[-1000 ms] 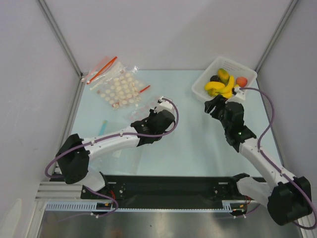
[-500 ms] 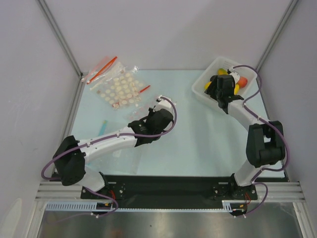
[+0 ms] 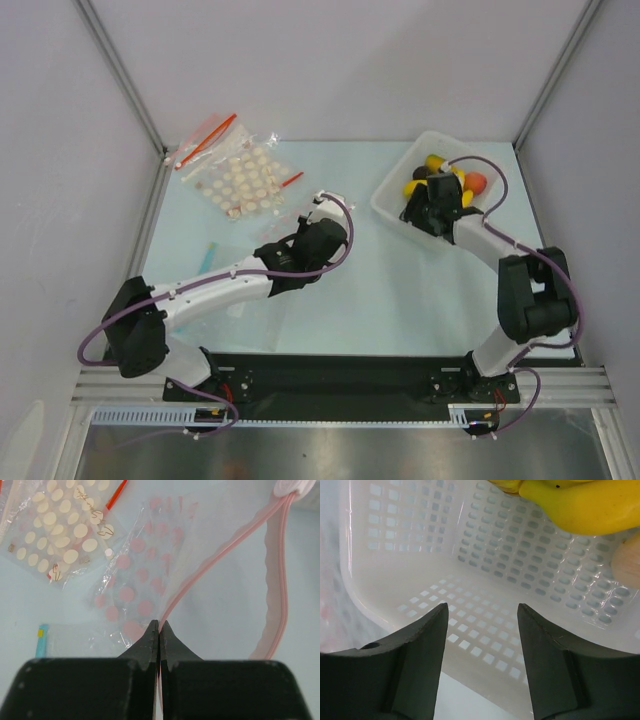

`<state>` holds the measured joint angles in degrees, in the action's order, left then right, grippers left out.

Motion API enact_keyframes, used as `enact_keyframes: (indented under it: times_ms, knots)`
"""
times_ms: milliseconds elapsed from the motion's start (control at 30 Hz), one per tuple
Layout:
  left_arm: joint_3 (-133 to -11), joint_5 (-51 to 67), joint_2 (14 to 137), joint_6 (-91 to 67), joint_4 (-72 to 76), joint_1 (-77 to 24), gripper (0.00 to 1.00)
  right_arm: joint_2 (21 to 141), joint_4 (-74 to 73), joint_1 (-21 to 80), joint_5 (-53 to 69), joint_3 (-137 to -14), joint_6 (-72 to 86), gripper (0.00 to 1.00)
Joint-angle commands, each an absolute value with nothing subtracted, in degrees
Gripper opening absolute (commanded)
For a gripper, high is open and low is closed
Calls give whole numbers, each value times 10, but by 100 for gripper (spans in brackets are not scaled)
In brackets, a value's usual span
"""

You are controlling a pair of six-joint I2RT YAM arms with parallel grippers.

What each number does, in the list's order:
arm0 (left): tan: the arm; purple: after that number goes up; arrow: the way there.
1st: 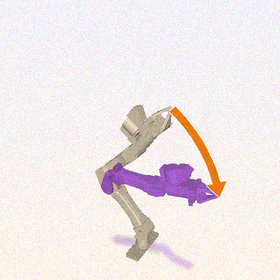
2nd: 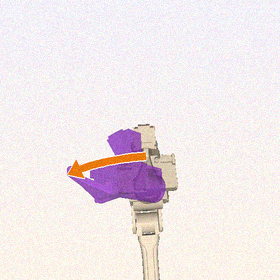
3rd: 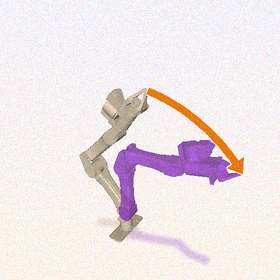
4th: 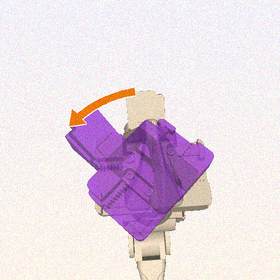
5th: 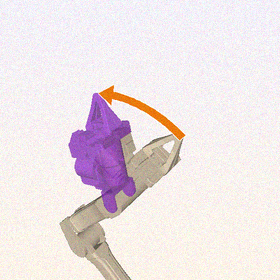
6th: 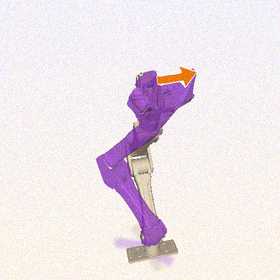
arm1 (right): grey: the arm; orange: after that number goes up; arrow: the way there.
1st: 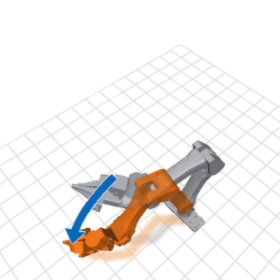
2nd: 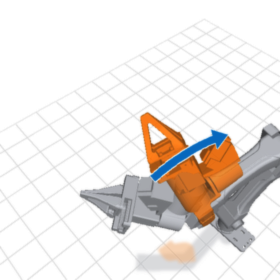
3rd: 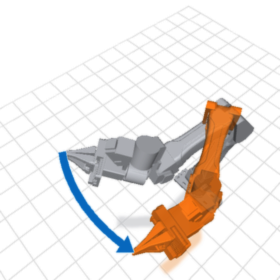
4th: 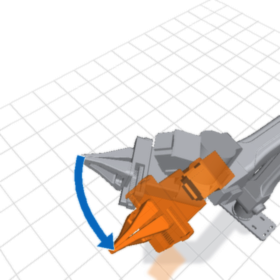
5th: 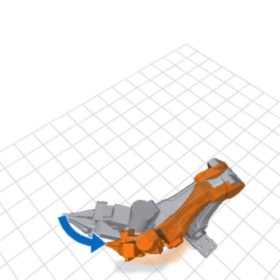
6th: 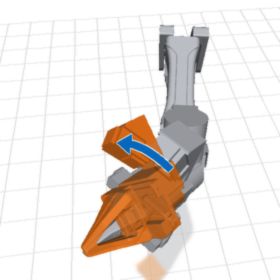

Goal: Place the food in the zip-top bag and seal the zipper
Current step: Move the bin to the center of the board, then pick up the fake fruit from the bin.

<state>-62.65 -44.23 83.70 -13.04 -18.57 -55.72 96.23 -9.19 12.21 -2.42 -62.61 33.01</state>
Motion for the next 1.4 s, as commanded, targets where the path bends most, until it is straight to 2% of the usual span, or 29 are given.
enact_keyframes:
  times_ms: [0, 167, 267, 333, 567, 733, 1167, 1367]
  knots:
    - [-624, -439, 810, -134, -176, -556, 0, 868, -111, 177, 0, -559, 331, 63]
    - [-627, -443, 809, -133, -178, -562, 0, 739, -119, 180, -37, -466, 327, 66]
    - [-627, -446, 809, -133, -178, -562, 0, 686, -123, 173, -99, -450, 333, 78]
    - [-627, -447, 809, -133, -178, -562, 0, 682, -127, 171, -125, -454, 351, 90]
    - [-628, -448, 812, -133, -179, -562, 0, 771, -163, 179, -166, -533, 418, 98]
    - [-628, -448, 815, -133, -179, -562, 1, 871, -253, 197, -264, -619, 526, 98]
    - [-633, -452, 822, -131, -183, -562, 0, 1005, -251, 212, -256, -686, 615, 95]
    - [-635, -450, 822, -132, -185, -562, 0, 1037, -246, 208, -252, -687, 601, 85]
